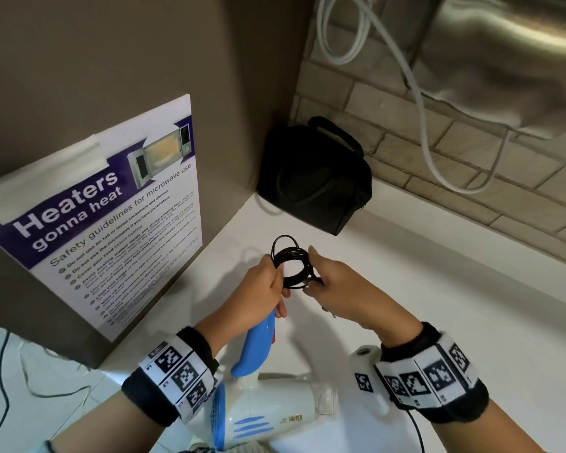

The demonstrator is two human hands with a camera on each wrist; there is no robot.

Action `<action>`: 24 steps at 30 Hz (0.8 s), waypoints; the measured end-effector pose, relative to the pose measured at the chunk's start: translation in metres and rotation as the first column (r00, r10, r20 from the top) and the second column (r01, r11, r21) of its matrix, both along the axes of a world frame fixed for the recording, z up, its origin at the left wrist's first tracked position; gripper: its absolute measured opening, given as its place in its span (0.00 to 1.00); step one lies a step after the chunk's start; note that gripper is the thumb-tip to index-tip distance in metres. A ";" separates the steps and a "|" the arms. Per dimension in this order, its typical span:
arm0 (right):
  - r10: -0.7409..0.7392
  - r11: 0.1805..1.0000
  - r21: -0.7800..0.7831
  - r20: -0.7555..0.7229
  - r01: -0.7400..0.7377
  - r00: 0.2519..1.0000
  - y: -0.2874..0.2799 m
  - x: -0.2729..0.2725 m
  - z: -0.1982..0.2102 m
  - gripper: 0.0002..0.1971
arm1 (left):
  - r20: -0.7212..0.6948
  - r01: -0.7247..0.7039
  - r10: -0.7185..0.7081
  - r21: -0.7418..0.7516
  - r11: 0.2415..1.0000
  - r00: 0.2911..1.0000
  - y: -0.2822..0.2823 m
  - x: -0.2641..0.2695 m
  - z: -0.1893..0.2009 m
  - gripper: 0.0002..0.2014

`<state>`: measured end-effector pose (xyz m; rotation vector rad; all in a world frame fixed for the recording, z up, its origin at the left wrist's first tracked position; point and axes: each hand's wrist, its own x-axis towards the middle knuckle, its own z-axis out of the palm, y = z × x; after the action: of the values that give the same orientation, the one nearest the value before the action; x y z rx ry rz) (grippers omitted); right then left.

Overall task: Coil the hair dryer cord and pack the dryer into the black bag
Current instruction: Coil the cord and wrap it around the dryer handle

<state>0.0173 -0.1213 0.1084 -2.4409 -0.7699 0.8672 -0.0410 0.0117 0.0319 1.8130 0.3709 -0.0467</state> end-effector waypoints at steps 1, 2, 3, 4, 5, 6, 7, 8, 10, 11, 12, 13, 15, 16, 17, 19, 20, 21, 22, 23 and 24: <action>0.037 0.999 -0.042 0.046 -0.035 0.998 -0.001 -0.001 0.001 0.26 | -0.008 -0.008 0.008 0.002 1.000 1.000 0.001 0.001 -0.001 0.10; 0.056 0.996 -0.068 0.068 -0.051 0.996 -0.002 -0.002 0.005 0.18 | -0.015 -0.016 0.016 -0.004 1.000 1.000 0.002 0.001 -0.003 0.10; 0.048 0.996 -0.072 0.065 -0.043 0.997 -0.003 -0.004 0.010 0.12 | -0.023 -0.021 0.020 -0.012 1.000 1.000 0.004 0.001 -0.004 0.09; 0.029 0.998 -0.054 0.045 -0.026 0.999 -0.006 -0.006 0.016 0.12 | -0.030 -0.022 0.022 -0.021 1.000 0.999 0.005 0.001 -0.006 0.09; 0.001 1.000 -0.022 0.024 -0.001 1.000 -0.008 -0.007 0.021 0.15 | -0.035 -0.022 0.021 -0.028 0.999 0.999 0.007 0.001 -0.007 0.09; -0.021 1.000 0.011 0.008 0.021 1.000 -0.011 -0.007 0.025 0.19 | -0.038 -0.023 0.021 -0.036 0.999 0.999 0.008 0.001 -0.008 0.09; -0.047 0.998 0.052 -0.006 0.047 0.999 -0.013 -0.007 0.031 0.21 | -0.038 -0.024 0.022 -0.048 0.999 0.999 0.009 0.000 -0.008 0.10; -0.094 0.989 0.110 -0.031 0.097 0.995 -0.017 -0.004 0.034 0.22 | -0.037 -0.024 0.022 -0.068 0.997 0.999 0.009 0.000 -0.008 0.10; -0.208 0.937 0.254 -0.140 0.239 0.968 -0.022 0.004 0.041 0.19 | -0.031 -0.018 0.014 -0.116 0.993 0.999 0.009 -0.001 -0.007 0.11; -0.250 0.900 0.313 -0.195 0.302 0.948 -0.024 0.009 0.043 0.19 | -0.028 -0.007 0.003 -0.127 0.992 1.000 0.009 -0.001 -0.006 0.11; -0.270 0.873 0.354 -0.222 0.335 0.937 -0.027 0.013 0.043 0.19 | -0.026 0.007 -0.010 -0.136 0.991 1.000 0.010 -0.002 -0.005 0.11; -0.274 0.864 0.374 -0.213 0.337 0.938 -0.030 0.017 0.042 0.20 | -0.026 0.017 -0.021 -0.146 0.989 0.999 0.010 -0.002 -0.005 0.11; -0.241 0.907 0.338 -0.071 0.251 0.968 -0.033 0.020 0.038 0.20 | -0.025 0.024 -0.028 -0.170 0.985 0.999 0.011 -0.002 -0.004 0.12; -0.199 0.942 0.282 0.034 0.182 0.979 -0.032 0.019 0.035 0.19 | -0.023 0.017 -0.022 -0.179 0.984 0.999 0.011 -0.001 -0.005 0.12; -0.139 0.971 0.216 0.138 0.108 0.981 -0.032 0.017 0.031 0.18 | -0.020 0.010 -0.014 -0.184 0.983 1.000 0.011 -0.001 -0.005 0.12; -0.006 0.997 0.077 0.292 -0.017 0.956 -0.031 0.014 0.024 0.15 | -0.014 0.005 -0.008 -0.189 0.982 1.000 0.010 -0.001 -0.006 0.12; 0.039 0.999 0.016 0.350 -0.047 0.936 -0.030 0.014 0.021 0.14 | -0.012 0.006 -0.008 -0.193 0.981 1.000 0.009 -0.001 -0.007 0.12; 0.056 0.998 -0.028 0.404 -0.048 0.913 -0.030 0.014 0.018 0.13 | -0.011 0.008 -0.010 -0.199 0.980 1.000 0.008 -0.001 -0.006 0.11; 0.044 0.999 -0.046 0.457 -0.025 0.889 -0.030 0.015 0.016 0.13 | -0.009 0.015 -0.017 -0.206 0.978 1.000 0.009 -0.002 -0.006 0.11; 0.009 0.999 -0.041 0.505 0.014 0.863 -0.031 0.016 0.013 0.13 | -0.006 0.027 -0.029 -0.213 0.977 1.000 0.009 -0.003 -0.004 0.11; -0.033 0.998 -0.021 0.547 0.053 0.836 -0.032 0.018 0.010 0.13 | -0.001 0.045 -0.047 -0.221 0.974 0.999 0.011 -0.004 -0.003 0.10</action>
<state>0.0351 -0.1528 0.1188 -2.7567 -0.8852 0.1418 -0.0449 0.0223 0.0287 1.6011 0.3151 -0.1218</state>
